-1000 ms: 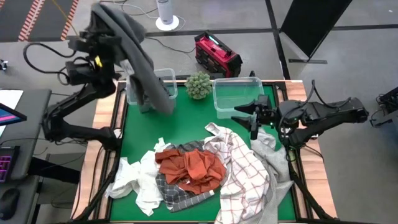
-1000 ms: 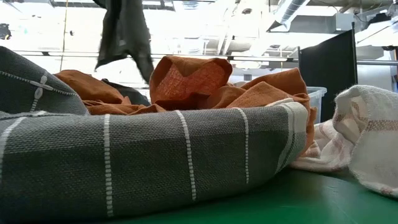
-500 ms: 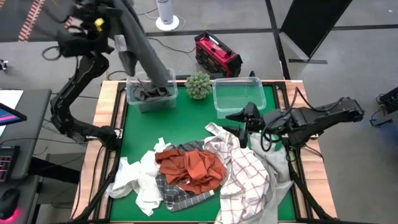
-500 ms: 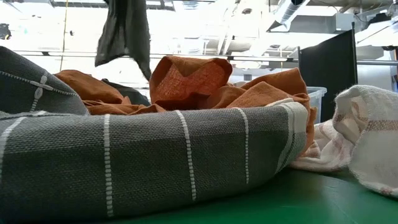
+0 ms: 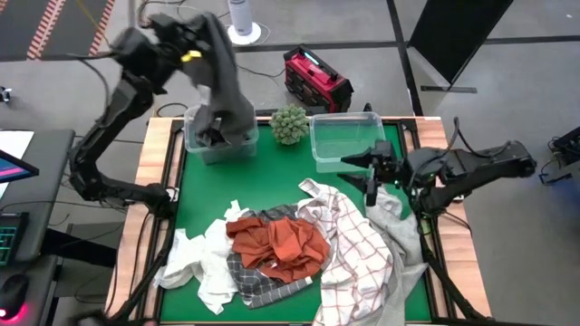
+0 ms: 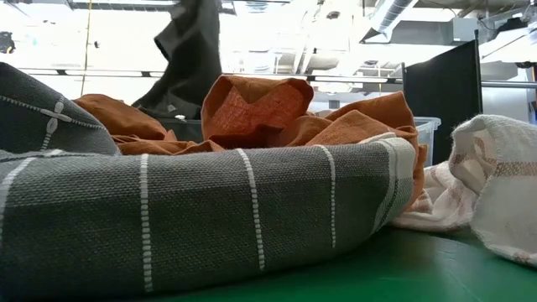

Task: Sort towels by color in basket
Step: Put the dark gray towel into the left transparent bin

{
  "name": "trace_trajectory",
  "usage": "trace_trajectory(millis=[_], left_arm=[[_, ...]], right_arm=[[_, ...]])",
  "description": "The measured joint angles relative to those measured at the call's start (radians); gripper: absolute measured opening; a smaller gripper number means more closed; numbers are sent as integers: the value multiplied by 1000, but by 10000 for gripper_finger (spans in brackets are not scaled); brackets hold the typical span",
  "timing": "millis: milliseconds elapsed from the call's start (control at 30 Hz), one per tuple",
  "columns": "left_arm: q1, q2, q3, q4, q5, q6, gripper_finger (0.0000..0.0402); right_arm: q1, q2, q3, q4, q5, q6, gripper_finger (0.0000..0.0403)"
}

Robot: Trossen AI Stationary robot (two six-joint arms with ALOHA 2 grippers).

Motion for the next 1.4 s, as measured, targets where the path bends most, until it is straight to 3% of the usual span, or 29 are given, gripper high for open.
trace_trajectory(millis=[267,333,400,567,767,867,1167,1267,1400], left_arm=[[-61,-6,-278,192,19,-98,0],[-67,-35,-332,180,31,-110,0],[-73,-73,-359,62,45,-99,0],[-96,-167,-334,-311,-4,-65,0],[-99,-297,-289,-639,-240,-97,0],[-99,-360,-284,-739,-290,-120,0],[-99,-488,-284,-783,-270,-416,0],[-98,-498,-284,-759,-322,-524,0],[-98,-482,-303,-757,-379,-531,0]], right_arm=[[-31,-4,0,14,-2,11,269],[-22,-4,0,13,-2,25,269],[-8,-4,0,13,-2,26,269],[25,2,0,6,-1,35,269],[21,13,0,5,2,45,269],[6,13,0,4,2,45,269],[-22,13,0,5,3,45,269],[-21,13,0,5,3,46,269],[-21,13,0,6,3,52,269]])
